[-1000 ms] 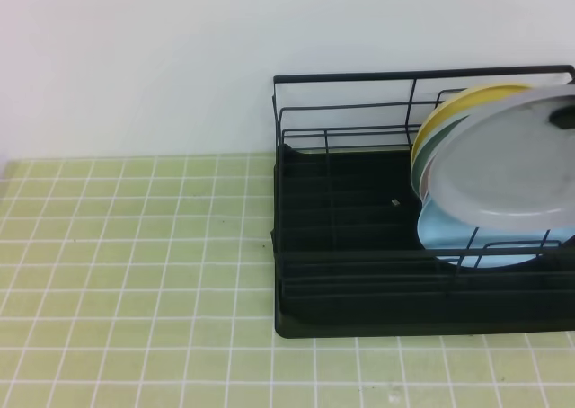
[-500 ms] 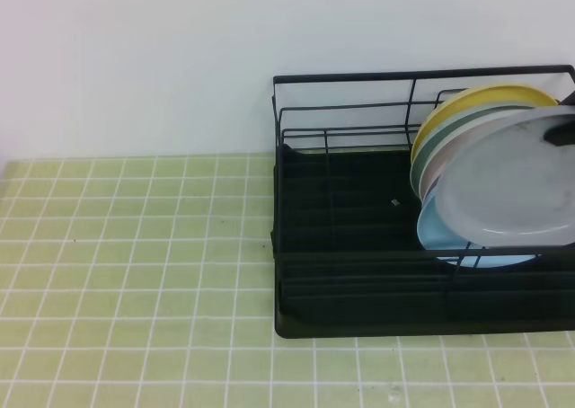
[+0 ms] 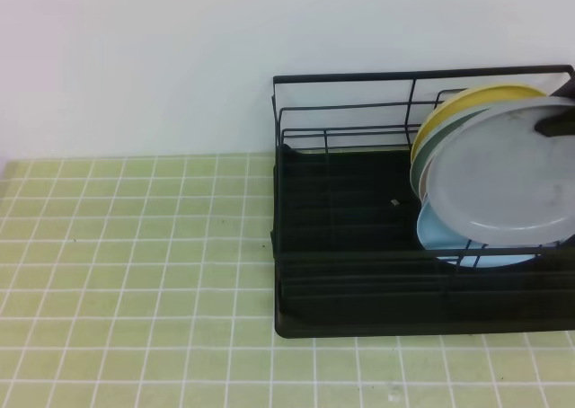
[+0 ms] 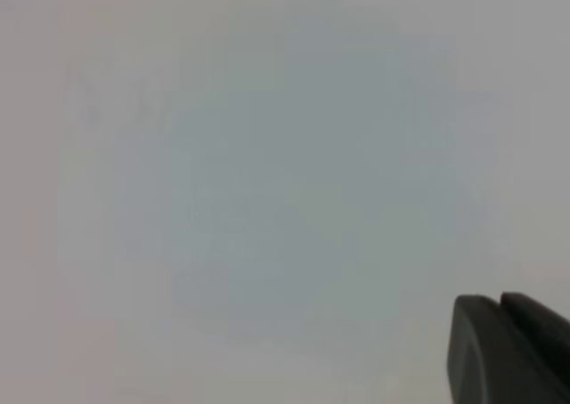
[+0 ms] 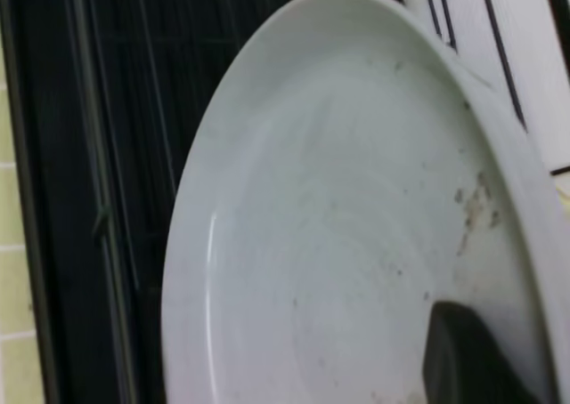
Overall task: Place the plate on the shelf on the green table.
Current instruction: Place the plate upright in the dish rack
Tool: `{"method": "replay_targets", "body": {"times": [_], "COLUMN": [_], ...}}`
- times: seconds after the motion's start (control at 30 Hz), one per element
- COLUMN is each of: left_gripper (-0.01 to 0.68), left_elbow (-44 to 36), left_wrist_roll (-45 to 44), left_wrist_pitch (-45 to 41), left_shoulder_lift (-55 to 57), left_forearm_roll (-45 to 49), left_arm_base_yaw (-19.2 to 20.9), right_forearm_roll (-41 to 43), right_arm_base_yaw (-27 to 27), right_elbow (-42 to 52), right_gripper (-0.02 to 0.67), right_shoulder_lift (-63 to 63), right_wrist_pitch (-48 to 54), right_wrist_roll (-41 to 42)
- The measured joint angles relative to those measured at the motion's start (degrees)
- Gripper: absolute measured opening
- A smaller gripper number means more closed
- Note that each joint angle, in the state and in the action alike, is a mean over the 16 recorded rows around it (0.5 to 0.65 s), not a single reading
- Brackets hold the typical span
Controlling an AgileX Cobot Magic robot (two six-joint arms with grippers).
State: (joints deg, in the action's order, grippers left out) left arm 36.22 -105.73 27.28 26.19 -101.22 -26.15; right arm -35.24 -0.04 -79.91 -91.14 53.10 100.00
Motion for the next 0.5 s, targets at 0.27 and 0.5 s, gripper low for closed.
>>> {"method": "replay_targets", "body": {"times": [0.27, 0.5], "left_gripper": [-0.001, -0.001], "left_elbow": [0.0, 0.0], "left_wrist_roll": [-0.2, -0.3], "left_wrist_pitch": [0.4, 1.5], "left_shoulder_lift": [0.0, 0.0], "left_forearm_roll": [0.0, 0.0], "left_arm_base_yaw": [0.0, 0.0], "right_forearm_roll": [0.4, 3.9], "right_arm_base_yaw": [0.1, 0.1], "right_elbow": [0.1, 0.4], "right_gripper": [0.111, 0.110], "right_shoulder_lift": [0.0, -0.5], "right_wrist_pitch": [-1.1, -1.5], "right_wrist_roll": [1.5, 2.4]}}
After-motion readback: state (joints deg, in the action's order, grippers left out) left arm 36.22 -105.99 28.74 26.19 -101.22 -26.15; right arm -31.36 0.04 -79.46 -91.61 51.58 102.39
